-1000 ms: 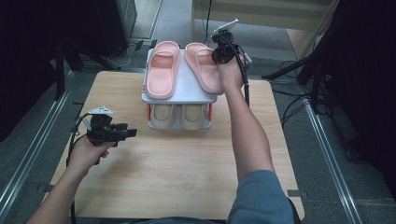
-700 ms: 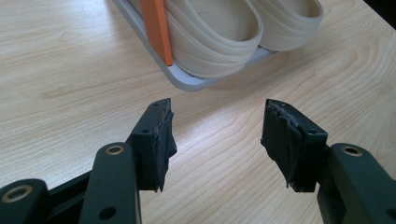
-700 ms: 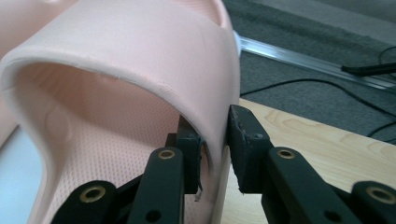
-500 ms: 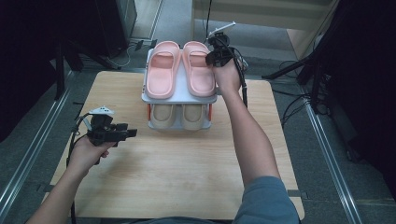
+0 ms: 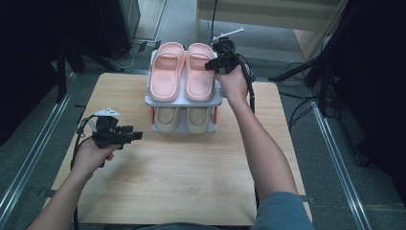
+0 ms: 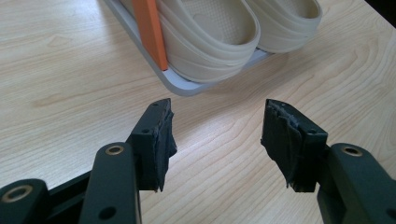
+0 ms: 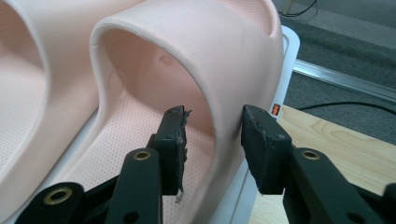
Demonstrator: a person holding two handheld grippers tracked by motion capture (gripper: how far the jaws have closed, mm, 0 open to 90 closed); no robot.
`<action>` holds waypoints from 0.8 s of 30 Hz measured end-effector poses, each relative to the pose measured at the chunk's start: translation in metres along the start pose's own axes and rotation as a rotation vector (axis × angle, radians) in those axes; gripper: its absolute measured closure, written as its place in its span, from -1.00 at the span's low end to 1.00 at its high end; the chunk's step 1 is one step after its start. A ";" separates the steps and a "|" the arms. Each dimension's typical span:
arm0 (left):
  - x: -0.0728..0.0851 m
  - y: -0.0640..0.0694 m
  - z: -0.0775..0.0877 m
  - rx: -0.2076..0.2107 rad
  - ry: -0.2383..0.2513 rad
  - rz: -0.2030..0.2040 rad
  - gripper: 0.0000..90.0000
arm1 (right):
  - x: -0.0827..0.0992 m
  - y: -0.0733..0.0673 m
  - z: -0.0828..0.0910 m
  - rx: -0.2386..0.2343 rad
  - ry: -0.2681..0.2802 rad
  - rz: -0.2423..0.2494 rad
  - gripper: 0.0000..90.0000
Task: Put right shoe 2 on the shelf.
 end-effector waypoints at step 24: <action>-0.008 0.011 -0.022 0.026 -0.012 -0.050 -0.12 | 0.026 0.001 0.046 -0.139 0.132 0.043 0.24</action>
Point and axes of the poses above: each handheld gripper's, and its own axes: z roughly backward along the jaws, x roughly out of its underside, y roughly to its right, the point moved 5 cm from there along -z, roughly forward along the jaws, and after that the axes turned 14 degrees about y, right-handed, at the moved point
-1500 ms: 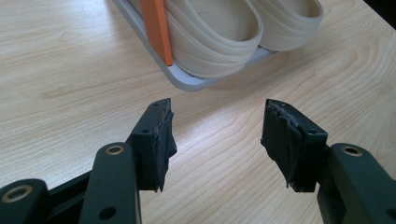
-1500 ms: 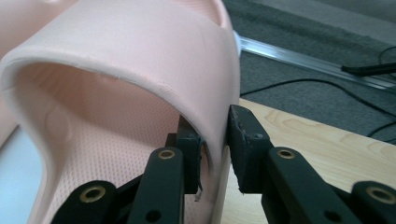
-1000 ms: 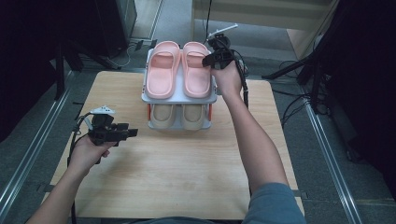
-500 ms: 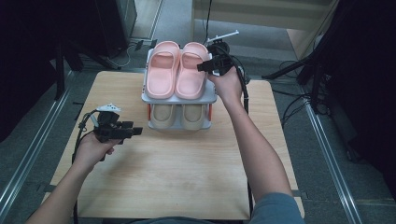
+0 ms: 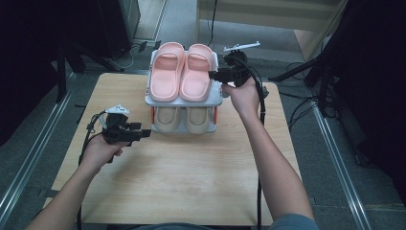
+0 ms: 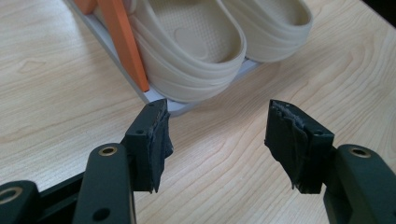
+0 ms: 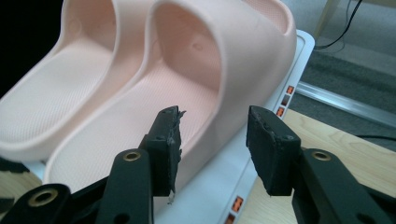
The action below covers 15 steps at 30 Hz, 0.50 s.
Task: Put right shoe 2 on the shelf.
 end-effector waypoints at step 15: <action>-0.004 0.003 -0.009 0.009 -0.014 -0.026 -0.11 | 0.028 0.002 0.045 -0.053 0.024 0.028 0.28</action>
Point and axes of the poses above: each handheld gripper's, and its own axes: z roughly backward along the jaws, x roughly out of its underside, y roughly to its right, the point moved 5 cm from there along -z, roughly forward along the jaws, and after that the axes turned 14 degrees about y, right-handed, at the moved point
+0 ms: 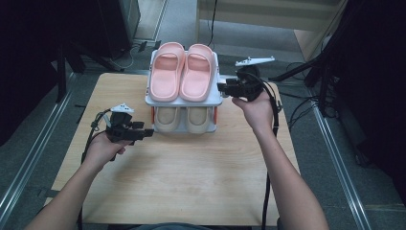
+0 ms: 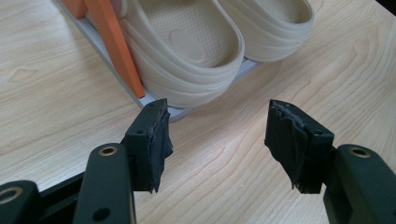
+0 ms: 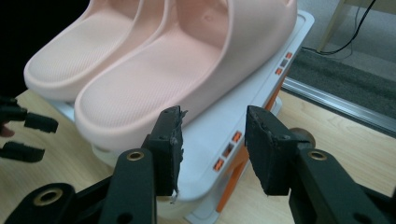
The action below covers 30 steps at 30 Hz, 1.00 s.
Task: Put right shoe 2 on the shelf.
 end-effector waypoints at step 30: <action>-0.007 0.012 -0.021 0.042 -0.035 -0.049 -0.12 | 0.117 -0.013 0.026 -0.068 -0.023 -0.057 0.24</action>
Point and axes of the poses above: each handheld gripper's, and its own axes: z roughly backward along the jaws, x roughly out of its underside, y roughly to its right, the point moved 5 cm from there along -z, roughly forward along the jaws, and after that the axes turned 14 degrees about y, right-handed, at the moved point
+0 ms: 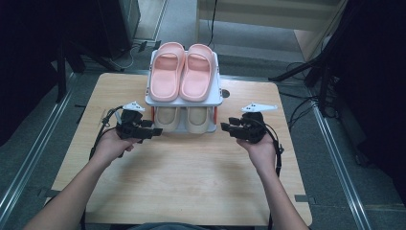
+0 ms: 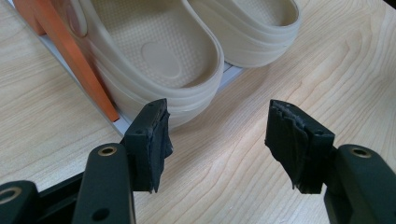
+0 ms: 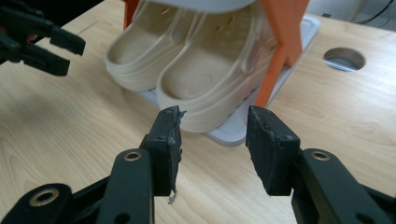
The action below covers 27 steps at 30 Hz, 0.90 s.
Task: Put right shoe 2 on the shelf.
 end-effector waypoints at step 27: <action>0.005 0.011 -0.012 0.048 -0.043 -0.011 -0.19 | 0.053 -0.023 -0.036 -0.087 -0.120 0.024 0.16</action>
Point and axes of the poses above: each handheld gripper's, and its own axes: z roughly backward along the jaws, x roughly out of its underside, y roughly to its right, the point moved 5 cm from there along -z, roughly forward along the jaws, and after that the axes turned 14 degrees about y, right-handed, at the moved point
